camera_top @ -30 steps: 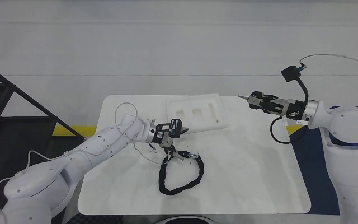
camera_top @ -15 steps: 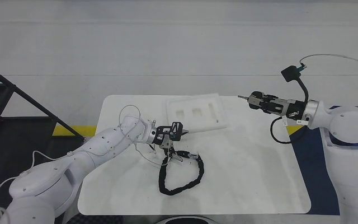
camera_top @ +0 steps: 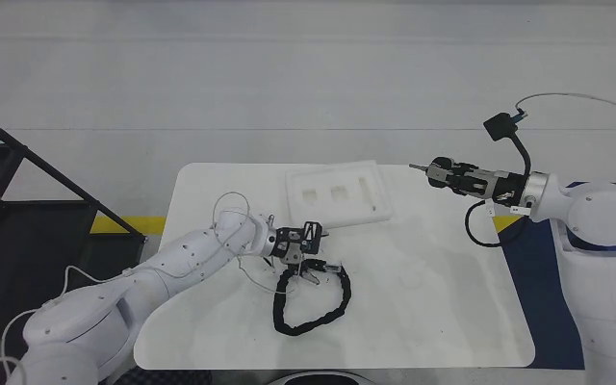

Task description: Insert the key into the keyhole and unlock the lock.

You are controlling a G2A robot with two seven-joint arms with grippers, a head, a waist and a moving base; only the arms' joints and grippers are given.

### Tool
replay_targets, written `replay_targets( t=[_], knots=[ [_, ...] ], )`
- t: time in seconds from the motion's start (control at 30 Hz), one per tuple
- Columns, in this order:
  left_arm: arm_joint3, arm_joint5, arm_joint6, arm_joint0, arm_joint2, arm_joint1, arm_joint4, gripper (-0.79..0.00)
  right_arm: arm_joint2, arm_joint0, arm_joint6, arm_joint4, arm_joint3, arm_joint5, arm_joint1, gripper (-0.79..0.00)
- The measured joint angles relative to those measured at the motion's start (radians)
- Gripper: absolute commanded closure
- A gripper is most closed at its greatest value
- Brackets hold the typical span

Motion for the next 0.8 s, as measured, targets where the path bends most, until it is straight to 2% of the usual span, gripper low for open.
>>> replay_targets(
  t=[0.17,0.33,0.4,0.53,0.67,0.8],
  knots=[
    [0.005,0.027,-0.018,0.028,0.002,-0.026,0.017,-0.785,0.0,0.0,0.0,0.0,0.0,0.0,0.0,0.0],
    [0.021,0.033,0.018,0.041,0.002,-0.044,0.061,-0.785,0.0,0.0,0.0,0.0,0.0,0.0,0.0,0.0],
    [0.032,0.034,0.031,0.044,0.001,-0.048,0.077,-0.683,0.0,0.0,0.0,0.0,0.0,0.0,0.0,0.0],
    [0.061,0.034,0.054,0.051,-0.009,-0.057,0.092,-0.416,0.0,0.0,0.0,0.0,0.0,0.0,0.0,0.0],
    [0.082,0.027,0.063,0.056,-0.015,-0.065,0.105,-0.372,0.0,0.0,0.0,0.0,0.0,0.0,0.0,0.0],
    [0.103,0.023,0.066,0.059,-0.02,-0.076,0.117,-0.369,0.0,0.0,0.0,0.0,0.0,0.0,0.0,0.0]
  ],
)
